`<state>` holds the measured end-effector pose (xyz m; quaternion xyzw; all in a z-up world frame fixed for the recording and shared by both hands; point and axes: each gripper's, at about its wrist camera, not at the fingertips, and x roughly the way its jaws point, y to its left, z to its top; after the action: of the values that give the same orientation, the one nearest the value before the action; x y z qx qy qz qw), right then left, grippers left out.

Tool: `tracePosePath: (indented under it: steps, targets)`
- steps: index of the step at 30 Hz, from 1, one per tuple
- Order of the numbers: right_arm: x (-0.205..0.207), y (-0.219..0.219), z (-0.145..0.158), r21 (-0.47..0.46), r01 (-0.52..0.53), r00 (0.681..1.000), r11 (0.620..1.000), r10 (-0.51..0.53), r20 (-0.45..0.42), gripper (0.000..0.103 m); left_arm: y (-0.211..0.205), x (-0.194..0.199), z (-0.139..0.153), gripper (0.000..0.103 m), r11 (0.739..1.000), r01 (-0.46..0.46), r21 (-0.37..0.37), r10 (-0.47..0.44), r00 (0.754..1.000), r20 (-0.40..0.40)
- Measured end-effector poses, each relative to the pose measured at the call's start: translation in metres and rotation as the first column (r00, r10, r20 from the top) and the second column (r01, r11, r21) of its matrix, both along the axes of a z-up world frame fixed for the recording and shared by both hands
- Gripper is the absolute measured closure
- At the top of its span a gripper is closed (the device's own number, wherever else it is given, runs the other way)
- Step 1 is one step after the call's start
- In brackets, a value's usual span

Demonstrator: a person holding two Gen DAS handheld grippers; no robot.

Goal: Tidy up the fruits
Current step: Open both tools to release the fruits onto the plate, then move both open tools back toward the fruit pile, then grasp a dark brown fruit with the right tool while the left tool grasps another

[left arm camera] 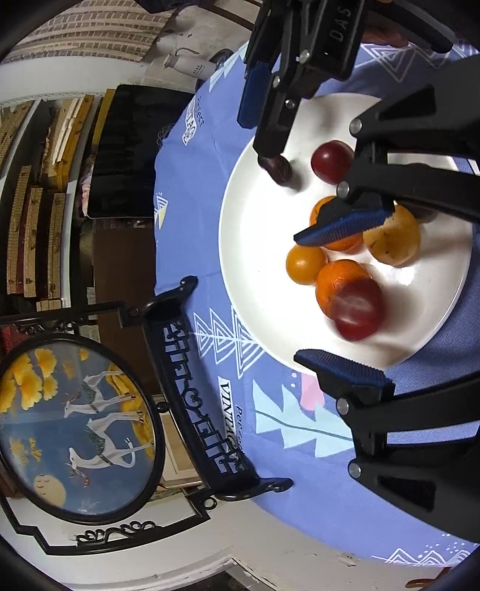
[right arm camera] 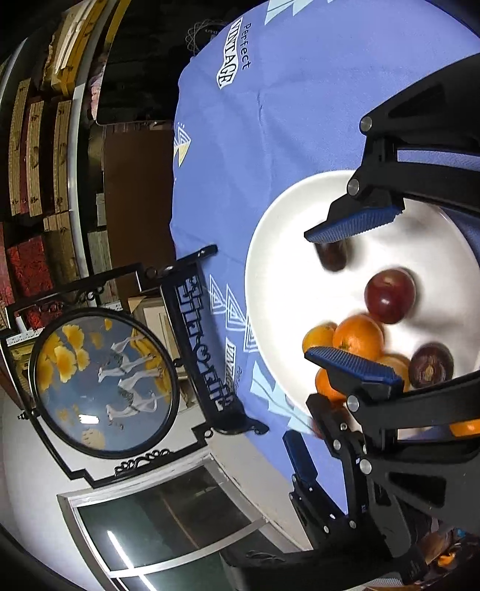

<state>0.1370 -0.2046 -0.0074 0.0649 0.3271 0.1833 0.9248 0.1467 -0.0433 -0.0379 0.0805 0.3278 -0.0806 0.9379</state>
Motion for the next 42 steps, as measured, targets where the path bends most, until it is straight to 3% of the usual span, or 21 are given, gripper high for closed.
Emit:
tracePosePath:
  steps: [7, 11, 14, 17, 23, 29, 31, 33, 35, 42]
  targets:
    - [-0.008, 0.006, 0.004, 0.001, -0.029, 1.000, 1.000, 0.029, -0.012, 0.043, 0.005, -0.002, 0.004, 0.045, 1.000, 0.001, 0.003, -0.001, 1.000, -0.002]
    - [-0.036, 0.005, 0.012, 0.031, -0.064, 0.998, 0.997, 0.065, -0.025, 0.042, 0.013, -0.024, 0.017, 0.025, 1.000, 0.006, 0.006, -0.007, 0.998, 0.066]
    - [-0.077, 0.004, 0.016, -0.083, -0.077, 0.997, 0.994, 0.077, -0.004, 0.029, 0.020, -0.046, 0.020, 0.019, 1.000, 0.017, 0.003, -0.017, 0.996, 0.091]
    - [-0.122, -0.002, 0.015, -0.180, -0.117, 0.993, 0.977, 0.114, -0.025, 0.029, 0.034, -0.071, 0.014, 0.019, 0.999, 0.028, -0.038, -0.027, 0.999, 0.041]
    - [-0.172, -0.009, -0.015, -0.276, -0.189, 0.976, 0.942, 0.151, -0.154, 0.029, 0.066, -0.109, 0.005, 0.019, 0.997, 0.026, -0.067, -0.028, 0.999, -0.029]
    - [-0.175, -0.003, -0.046, -0.264, -0.202, 0.965, 0.943, 0.145, -0.219, 0.030, 0.085, -0.145, 0.006, 0.014, 0.999, 0.032, 0.017, -0.032, 0.999, -0.028]
    - [-0.171, 0.001, -0.049, -0.251, -0.213, 0.961, 0.944, 0.156, -0.229, 0.035, 0.087, -0.153, 0.000, 0.013, 0.997, 0.047, 0.055, -0.045, 0.998, -0.040]
    - [-0.170, 0.007, -0.053, -0.271, -0.233, 0.957, 0.934, 0.170, -0.237, 0.055, 0.087, -0.158, -0.009, 0.013, 0.995, 0.062, 0.081, -0.057, 0.997, -0.060]
    - [-0.169, 0.010, -0.057, -0.294, -0.235, 0.956, 0.926, 0.165, -0.244, 0.064, 0.085, -0.161, -0.019, 0.013, 0.991, 0.084, 0.100, -0.075, 0.993, -0.089]
    - [-0.179, 0.001, -0.049, -0.285, -0.221, 0.962, 0.933, 0.160, -0.223, 0.064, 0.073, -0.160, -0.054, 0.013, 0.984, 0.153, 0.095, -0.133, 0.973, -0.187]
